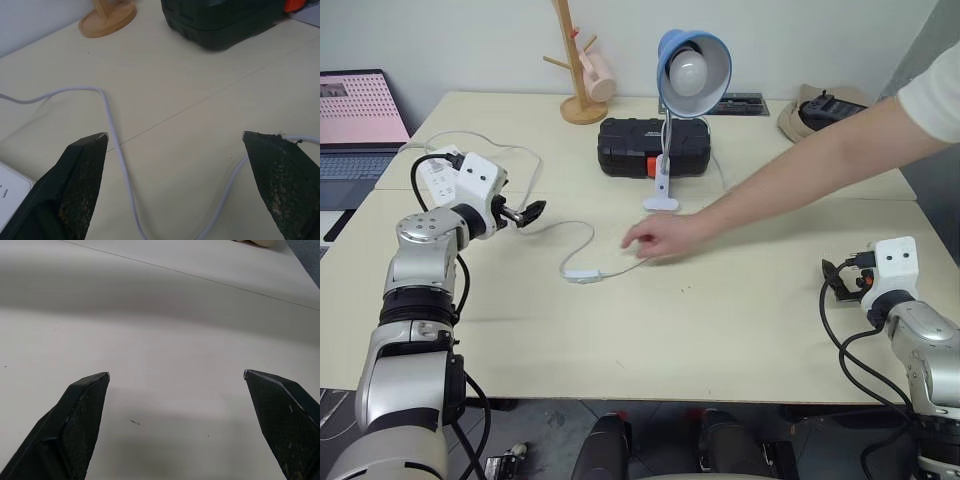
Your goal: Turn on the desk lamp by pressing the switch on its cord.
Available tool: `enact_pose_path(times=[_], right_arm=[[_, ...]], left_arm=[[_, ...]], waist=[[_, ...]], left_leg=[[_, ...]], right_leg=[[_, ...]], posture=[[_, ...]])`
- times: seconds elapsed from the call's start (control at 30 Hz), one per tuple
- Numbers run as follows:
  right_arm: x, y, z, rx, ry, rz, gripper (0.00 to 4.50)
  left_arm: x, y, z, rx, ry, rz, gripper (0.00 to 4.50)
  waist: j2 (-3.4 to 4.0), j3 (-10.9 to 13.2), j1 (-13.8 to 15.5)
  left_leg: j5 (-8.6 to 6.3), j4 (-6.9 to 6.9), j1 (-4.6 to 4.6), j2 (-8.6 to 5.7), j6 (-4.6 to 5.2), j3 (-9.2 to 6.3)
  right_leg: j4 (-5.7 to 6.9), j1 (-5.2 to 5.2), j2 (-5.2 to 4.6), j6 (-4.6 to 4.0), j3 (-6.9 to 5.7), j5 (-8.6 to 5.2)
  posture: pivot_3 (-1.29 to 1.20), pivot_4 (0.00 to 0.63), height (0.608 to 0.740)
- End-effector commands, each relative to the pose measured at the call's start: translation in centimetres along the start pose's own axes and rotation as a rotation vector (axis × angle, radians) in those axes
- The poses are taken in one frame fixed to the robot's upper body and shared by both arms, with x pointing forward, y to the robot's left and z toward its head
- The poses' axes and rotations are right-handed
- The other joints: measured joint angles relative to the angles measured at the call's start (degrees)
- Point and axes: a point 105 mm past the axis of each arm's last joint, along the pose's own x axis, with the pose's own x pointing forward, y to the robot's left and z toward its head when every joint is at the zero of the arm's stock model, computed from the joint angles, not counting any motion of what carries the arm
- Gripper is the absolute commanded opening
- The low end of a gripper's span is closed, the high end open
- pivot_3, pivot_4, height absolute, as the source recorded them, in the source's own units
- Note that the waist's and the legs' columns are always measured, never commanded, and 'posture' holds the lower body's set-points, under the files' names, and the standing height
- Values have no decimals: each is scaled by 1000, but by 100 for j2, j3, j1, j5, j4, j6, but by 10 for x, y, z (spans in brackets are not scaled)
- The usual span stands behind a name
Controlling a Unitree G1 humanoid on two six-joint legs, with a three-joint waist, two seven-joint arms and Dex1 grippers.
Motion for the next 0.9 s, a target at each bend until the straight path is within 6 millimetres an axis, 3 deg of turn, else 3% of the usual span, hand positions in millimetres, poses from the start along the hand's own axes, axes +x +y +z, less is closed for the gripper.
enact_pose_path(times=[0.03,0.3,0.47,0.57,0.8,0.9], right_arm=[[-2,-3,11,-19,-43,-6,4500],[0,4,15,-35,-49,26,4500],[0,7,17,-44,-48,59,4500],[-2,27,31,-31,-81,194,4500],[-25,74,56,-119,-121,565,4500],[-60,119,71,-120,-134,889,4500]], left_arm=[[-6,8,18,28,-55,7,4493],[-12,8,23,61,-45,-62,4493],[-22,-3,29,148,-8,-223,4493],[-36,-15,38,203,28,-392,4493],[-53,-35,23,362,173,-643,4493],[-58,-51,8,463,252,-803,4493]], waist=[[0,0,-1],[0,0,-3],[0,0,-3],[0,0,-8],[4,0,-13],[3,0,-12]], left_leg=[[0,0,0,0,0,0],[0,0,0,0,0,2],[0,0,0,0,0,2],[0,0,-1,0,0,3],[0,-1,2,3,1,2],[0,3,0,4,1,0]], right_leg=[[0,0,0,0,0,0],[0,0,4,0,0,0],[0,0,4,0,1,0],[-1,0,6,0,0,0],[-2,3,12,-1,0,-1],[-2,4,15,-1,0,-1]], posture=[[0,150,740],[0,150,740],[0,150,740],[0,150,740],[0,150,740],[0,150,740]])
